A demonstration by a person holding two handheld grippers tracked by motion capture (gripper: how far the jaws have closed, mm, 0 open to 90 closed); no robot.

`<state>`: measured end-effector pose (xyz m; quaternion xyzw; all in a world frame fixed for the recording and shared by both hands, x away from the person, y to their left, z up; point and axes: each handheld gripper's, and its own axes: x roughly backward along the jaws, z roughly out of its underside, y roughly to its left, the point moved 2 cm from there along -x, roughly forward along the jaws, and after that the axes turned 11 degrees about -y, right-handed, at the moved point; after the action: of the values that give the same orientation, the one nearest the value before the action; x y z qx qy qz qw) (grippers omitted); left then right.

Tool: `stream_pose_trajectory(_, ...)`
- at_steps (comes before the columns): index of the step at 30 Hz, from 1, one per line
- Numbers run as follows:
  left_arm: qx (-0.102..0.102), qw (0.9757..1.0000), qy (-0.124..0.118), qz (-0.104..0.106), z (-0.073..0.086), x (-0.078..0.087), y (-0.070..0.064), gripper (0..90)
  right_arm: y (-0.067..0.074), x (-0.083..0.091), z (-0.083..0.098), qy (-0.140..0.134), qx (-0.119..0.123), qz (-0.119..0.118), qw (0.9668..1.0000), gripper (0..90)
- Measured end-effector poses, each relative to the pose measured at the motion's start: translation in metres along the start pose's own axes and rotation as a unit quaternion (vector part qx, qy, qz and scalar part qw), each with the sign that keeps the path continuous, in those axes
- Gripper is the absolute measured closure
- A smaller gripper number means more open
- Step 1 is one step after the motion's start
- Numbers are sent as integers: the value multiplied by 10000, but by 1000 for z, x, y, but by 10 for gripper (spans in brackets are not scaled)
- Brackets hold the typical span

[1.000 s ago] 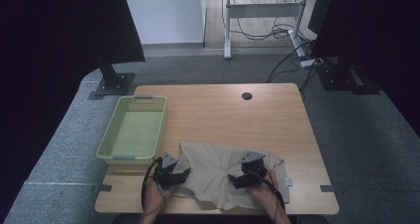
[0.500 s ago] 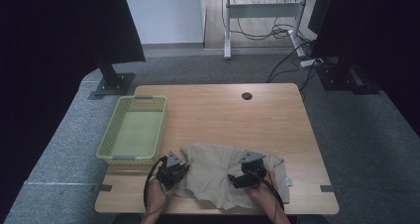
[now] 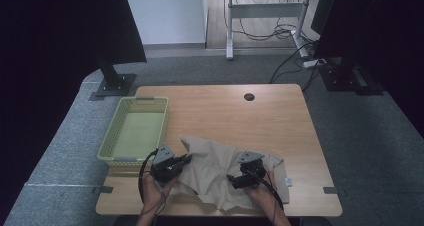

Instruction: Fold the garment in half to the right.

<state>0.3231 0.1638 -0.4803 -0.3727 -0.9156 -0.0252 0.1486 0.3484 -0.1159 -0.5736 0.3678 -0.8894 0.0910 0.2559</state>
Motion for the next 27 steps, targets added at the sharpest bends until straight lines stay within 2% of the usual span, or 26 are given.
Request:
stream_pose_trajectory(5, -191, 9991, -242, 306, -23, 1, -18, 867, 5, -9, -5, -2, 47, -66, 10000, 76)
stream_pose_trajectory(8, -292, 9980, -283, 494, -33, -2, -28, 867, 10, -15, -9, -4, 71, -115, 9999, 77)
stream_pose_trajectory(12, -404, 9968, -284, 636, -42, -9, -39, 866, 19, -22, -14, -1, 121, -200, 9997, 81)
stream_pose_trajectory(21, -470, 9945, -184, 921, -45, -30, -53, 867, 43, -40, -24, 4, 262, -399, 9989, 85)
stream_pose_trajectory(24, -428, 9945, -176, 943, -42, -32, -53, 866, 50, -42, -25, 6, 297, -459, 9985, 88)
stream_pose_trajectory(27, -443, 9948, -165, 905, -41, -30, -51, 866, 50, -42, -25, -5, 283, -476, 9985, 94)
